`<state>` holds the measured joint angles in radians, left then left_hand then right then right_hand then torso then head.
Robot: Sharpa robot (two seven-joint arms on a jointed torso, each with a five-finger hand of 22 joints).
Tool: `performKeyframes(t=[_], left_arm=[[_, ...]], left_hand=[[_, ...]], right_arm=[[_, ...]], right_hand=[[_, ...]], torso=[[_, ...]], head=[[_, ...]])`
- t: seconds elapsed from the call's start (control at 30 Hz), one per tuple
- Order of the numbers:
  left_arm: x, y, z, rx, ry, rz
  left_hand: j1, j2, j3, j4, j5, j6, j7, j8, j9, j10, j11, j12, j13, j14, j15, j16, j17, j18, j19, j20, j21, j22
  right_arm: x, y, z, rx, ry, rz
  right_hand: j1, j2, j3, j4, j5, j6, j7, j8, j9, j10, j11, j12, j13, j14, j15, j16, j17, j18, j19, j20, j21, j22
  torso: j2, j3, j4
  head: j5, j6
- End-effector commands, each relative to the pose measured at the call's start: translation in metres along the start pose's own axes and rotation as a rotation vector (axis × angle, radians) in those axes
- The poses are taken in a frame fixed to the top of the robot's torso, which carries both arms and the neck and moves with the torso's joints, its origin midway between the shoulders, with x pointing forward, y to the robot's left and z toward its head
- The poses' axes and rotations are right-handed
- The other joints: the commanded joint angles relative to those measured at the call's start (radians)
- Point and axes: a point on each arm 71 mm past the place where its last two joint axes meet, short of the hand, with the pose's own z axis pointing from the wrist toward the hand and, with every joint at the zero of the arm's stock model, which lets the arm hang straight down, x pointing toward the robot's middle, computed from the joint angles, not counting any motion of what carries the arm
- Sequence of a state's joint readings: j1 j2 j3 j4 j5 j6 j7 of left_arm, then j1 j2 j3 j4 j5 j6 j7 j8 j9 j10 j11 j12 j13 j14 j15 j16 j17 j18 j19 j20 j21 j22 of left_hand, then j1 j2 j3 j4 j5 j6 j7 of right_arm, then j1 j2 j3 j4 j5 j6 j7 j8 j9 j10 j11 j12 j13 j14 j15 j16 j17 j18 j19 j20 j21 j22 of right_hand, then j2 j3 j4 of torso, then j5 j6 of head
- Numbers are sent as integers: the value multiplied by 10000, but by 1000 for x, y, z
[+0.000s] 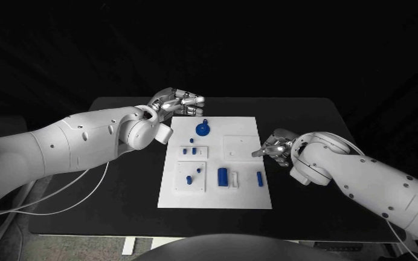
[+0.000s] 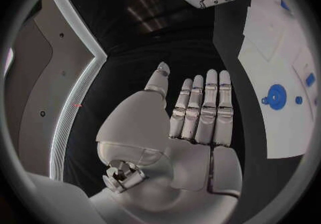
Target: Assemble the parts on the task board
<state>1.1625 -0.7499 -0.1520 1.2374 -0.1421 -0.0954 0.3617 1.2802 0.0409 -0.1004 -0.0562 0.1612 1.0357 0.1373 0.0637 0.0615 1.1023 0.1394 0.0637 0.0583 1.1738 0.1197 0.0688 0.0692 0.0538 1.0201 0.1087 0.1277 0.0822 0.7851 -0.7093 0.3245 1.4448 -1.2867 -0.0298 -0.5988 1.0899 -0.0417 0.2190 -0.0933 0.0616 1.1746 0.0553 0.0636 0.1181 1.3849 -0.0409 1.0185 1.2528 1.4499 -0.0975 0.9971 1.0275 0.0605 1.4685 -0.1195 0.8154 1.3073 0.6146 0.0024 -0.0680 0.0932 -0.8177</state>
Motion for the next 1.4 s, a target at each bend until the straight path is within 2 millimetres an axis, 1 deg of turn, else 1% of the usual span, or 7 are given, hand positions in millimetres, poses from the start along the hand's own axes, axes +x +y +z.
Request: performKeyframes(t=[0.03,0.2,0.5,0.63,0.97,1.2,1.4], left_arm=[[3,-1,1,58,211,28],[4,-1,1,39,224,50],[5,0,1,-66,242,233],[5,0,1,-81,265,250],[6,0,1,-80,322,246],[6,0,2,-75,345,241],[6,0,2,-88,345,237]], left_hand=[[99,-16,-4,-81,-39,-34,-2,7,6,-39,-27,-36,10,-30,12,-43,11,-63,-28,-11,-31,-6],[114,-22,-3,-102,-44,-31,-2,7,6,-30,-30,-35,11,-32,14,-44,10,-64,-30,-12,-32,-7],[162,8,22,-166,-23,-14,20,7,6,-16,-35,-37,10,-14,5,-43,10,-63,-12,-21,-21,-1],[162,8,22,-167,-24,-13,20,7,6,-16,-35,-37,10,-14,5,-43,10,-63,-11,-21,-21,-1],[162,33,25,-199,-23,-12,-13,6,6,6,-45,-35,10,-14,4,-43,9,-66,-17,-22,-22,-2],[125,42,8,-189,-27,-12,-15,4,5,12,-48,-38,9,-17,2,-44,9,-69,-19,-23,-22,-2],[90,43,-6,-166,-31,-12,-12,4,5,6,-45,-37,10,-18,5,-44,9,-70,-20,-23,-23,-3]], right_arm=[[1,-10,0,644,855,-548],[3,-21,3,1061,993,-973],[29,-31,7,1530,1551,-2192],[42,-30,10,1499,1670,-2322],[58,-30,18,1539,1561,-2587],[60,-29,23,1556,1124,-2751],[61,-26,26,1516,854,-2880]], right_hand=[[-76,-18,-43,83,-79,-46,31,2,8,16,57,0,-6,21,30,69,15,-15,333,27,38,981],[-36,-184,-1,350,-95,24,14,0,53,13,49,-41,-7,16,30,92,43,-23,314,29,74,982],[-188,-526,-268,1106,-139,350,-75,7,110,31,-9,-171,-46,18,3,79,91,-89,285,-13,94,983],[385,-352,162,783,-120,441,-132,17,147,59,-30,-136,-16,35,13,85,104,-118,280,0,134,994],[68,-222,329,272,-115,620,-230,6,634,120,-78,-25,98,51,-6,148,158,-167,260,-24,236,1001],[-34,-350,404,486,-123,592,-222,6,789,130,-84,-20,134,53,-18,166,182,-169,262,-38,267,1003],[-187,-622,489,958,-134,566,-197,2,838,127,-76,-51,151,48,-27,164,199,-169,263,-56,270,1001]], torso=[[19,-2,27],[11,-11,32],[16,-15,45],[20,-10,29],[13,-13,37],[13,-21,32],[13,-23,36]], head=[[-30,-7],[-33,-24],[-59,-28],[-30,-21],[-38,-79],[-51,-105],[-29,-109]])
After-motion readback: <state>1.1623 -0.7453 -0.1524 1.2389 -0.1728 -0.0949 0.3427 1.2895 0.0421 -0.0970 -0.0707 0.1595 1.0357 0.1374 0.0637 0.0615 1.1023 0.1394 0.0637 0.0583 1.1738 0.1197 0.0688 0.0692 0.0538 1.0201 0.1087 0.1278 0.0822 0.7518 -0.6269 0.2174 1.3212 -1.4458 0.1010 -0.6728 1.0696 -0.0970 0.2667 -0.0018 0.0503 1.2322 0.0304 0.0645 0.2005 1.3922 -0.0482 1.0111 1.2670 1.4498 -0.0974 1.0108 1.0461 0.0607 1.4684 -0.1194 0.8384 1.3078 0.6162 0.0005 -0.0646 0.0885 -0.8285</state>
